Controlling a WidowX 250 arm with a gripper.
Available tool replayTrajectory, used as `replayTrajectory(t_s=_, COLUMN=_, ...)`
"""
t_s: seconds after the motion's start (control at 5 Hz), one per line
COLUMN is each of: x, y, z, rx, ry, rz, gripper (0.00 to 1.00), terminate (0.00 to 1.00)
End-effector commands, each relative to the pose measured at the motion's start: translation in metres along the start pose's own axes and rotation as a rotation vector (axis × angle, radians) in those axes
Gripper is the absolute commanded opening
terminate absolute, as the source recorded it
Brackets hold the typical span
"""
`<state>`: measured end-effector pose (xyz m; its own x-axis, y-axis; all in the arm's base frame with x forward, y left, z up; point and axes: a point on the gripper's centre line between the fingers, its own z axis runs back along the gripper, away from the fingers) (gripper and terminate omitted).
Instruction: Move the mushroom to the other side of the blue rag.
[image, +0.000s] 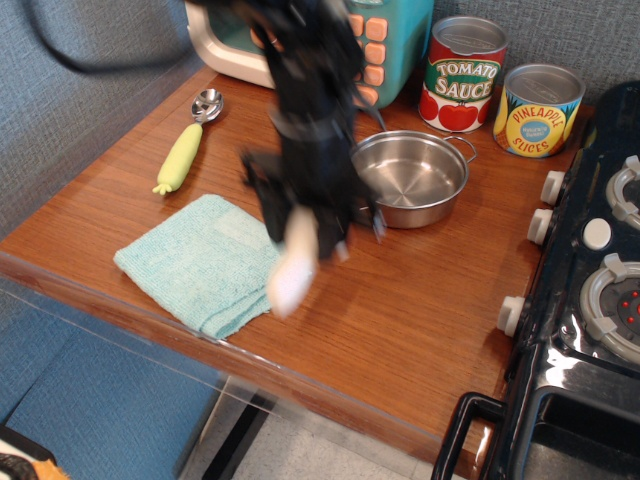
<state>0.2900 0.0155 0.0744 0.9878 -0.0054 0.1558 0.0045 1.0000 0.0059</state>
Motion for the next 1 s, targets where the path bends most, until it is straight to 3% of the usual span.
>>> replayTrajectory(t_s=0.0, x=0.001, y=0.099, z=0.021, rx=0.092, ry=-0.041, rz=0.165, gripper=0.00, terminate=0.00)
replayTrajectory(t_s=0.2, x=-0.009, y=0.149, z=0.000, rx=0.127, ry=0.026, rz=0.140, gripper=0.00, terminate=0.00)
replayTrajectory(t_s=0.4, x=-0.019, y=0.199, z=-0.013, rx=0.116, ry=0.081, rz=0.093, gripper=0.00, terminate=0.00)
replayTrajectory(t_s=0.6, x=-0.021, y=0.249, z=-0.024, rx=0.109, ry=0.110, rz=0.065, gripper=0.00, terminate=0.00)
replayTrajectory(t_s=0.8, x=-0.019, y=0.276, z=-0.026, rx=0.107, ry=0.110, rz=0.059, gripper=0.00, terminate=0.00)
